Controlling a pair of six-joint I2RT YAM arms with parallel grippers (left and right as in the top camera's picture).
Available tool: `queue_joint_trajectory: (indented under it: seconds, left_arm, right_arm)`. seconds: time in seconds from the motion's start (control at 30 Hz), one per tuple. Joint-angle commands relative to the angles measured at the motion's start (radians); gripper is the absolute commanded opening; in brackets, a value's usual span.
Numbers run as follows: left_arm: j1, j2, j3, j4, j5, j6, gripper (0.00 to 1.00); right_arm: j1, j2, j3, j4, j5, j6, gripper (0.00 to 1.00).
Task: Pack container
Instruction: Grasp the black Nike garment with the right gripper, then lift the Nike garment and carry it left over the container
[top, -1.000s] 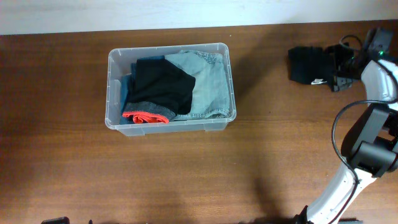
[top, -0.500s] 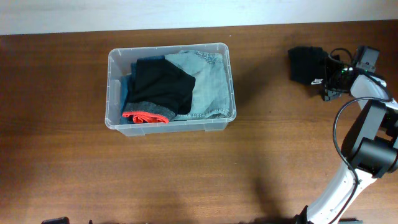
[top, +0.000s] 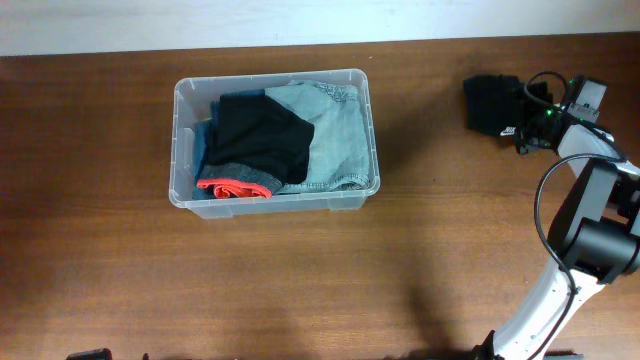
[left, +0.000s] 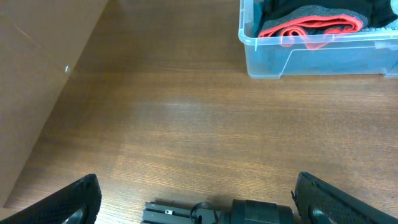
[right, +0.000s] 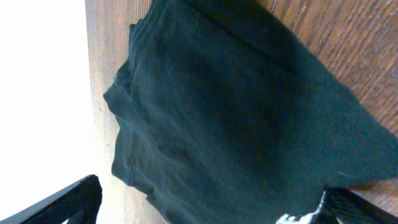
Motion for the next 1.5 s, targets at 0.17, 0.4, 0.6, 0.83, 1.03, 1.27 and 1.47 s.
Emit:
queue_joint_trajectory:
  seconds: [0.17,0.4,0.6,0.83,1.03,1.27,1.47]
  left_arm:
    - [-0.005,-0.002,-0.002,0.0,-0.017,0.001,0.99]
    - [-0.005,-0.002,-0.002,0.0,-0.017,0.001,0.99]
    - [-0.005,-0.002,-0.002,0.0,-0.017,0.001,0.99]
    - [-0.005,-0.002,-0.002,0.0,-0.017,0.001,0.99]
    - [-0.005,-0.002,-0.002,0.0,-0.017,0.001,0.99]
    - [-0.005,-0.002,-0.002,0.0,-0.017,0.001,0.99]
    - [-0.005,-0.002,-0.002,0.0,-0.017,0.001,0.99]
  right_arm:
    - [0.018,0.154,-0.027,-0.015,0.066,0.014,0.99]
    - [0.031,0.203,-0.027,-0.019,0.09,0.014,0.85]
    - [0.033,0.225,-0.027,-0.038,0.107,0.014,0.48]
    - [0.033,0.226,-0.027,-0.072,0.148,0.011,0.17]
    - [0.032,0.226,-0.027,-0.068,0.125,0.001,0.04]
    - [0.013,0.185,0.009,-0.013,-0.063,-0.073,0.04]
    - [-0.009,0.081,0.04,0.241,-0.468,-0.081,0.04]
